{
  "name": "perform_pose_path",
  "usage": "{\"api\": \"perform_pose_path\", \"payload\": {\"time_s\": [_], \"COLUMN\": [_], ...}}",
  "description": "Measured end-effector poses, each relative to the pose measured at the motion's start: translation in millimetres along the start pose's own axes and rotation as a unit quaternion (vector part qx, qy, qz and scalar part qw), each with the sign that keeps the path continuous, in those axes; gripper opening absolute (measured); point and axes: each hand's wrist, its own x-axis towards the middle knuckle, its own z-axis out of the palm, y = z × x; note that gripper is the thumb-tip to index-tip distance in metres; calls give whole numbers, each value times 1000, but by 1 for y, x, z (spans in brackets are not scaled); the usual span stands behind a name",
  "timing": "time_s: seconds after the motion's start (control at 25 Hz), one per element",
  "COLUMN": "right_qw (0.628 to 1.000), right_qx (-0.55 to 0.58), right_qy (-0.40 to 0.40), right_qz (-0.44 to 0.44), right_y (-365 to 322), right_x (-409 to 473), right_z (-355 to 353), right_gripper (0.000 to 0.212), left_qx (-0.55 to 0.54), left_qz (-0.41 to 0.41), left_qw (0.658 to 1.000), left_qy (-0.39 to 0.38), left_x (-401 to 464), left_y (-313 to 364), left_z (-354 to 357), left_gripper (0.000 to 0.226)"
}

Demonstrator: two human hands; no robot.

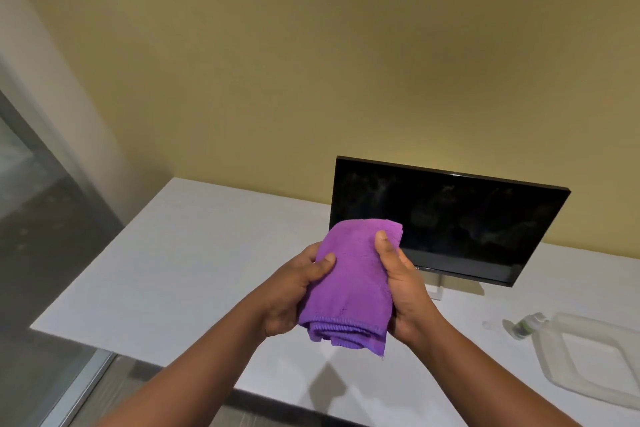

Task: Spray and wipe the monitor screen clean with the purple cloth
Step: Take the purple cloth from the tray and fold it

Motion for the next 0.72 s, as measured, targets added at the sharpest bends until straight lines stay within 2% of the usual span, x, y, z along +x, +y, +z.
{"api": "perform_pose_path", "payload": {"time_s": [0.16,0.28,0.4,0.6,0.72], "right_qw": [996,993,991,991,993], "right_qx": [52,89,114,96,94], "right_qy": [-35,-50,-39,-18,11], "right_qz": [62,64,54,87,77], "right_y": [-3,-2,-4,-4,-4], "right_x": [13,35,58,82,90], "right_z": [13,19,21,19,16], "right_gripper": [62,64,65,78,76], "left_qx": [-59,-68,-79,-115,-60], "left_qz": [16,18,11,6,4], "left_qw": [997,996,996,993,998], "left_qy": [-38,-48,-37,-2,24], "left_x": [12,25,36,51,60], "left_y": [20,33,42,30,21], "left_z": [-1,-4,-8,-13,-16], "left_gripper": [40,42,42,43,39]}}
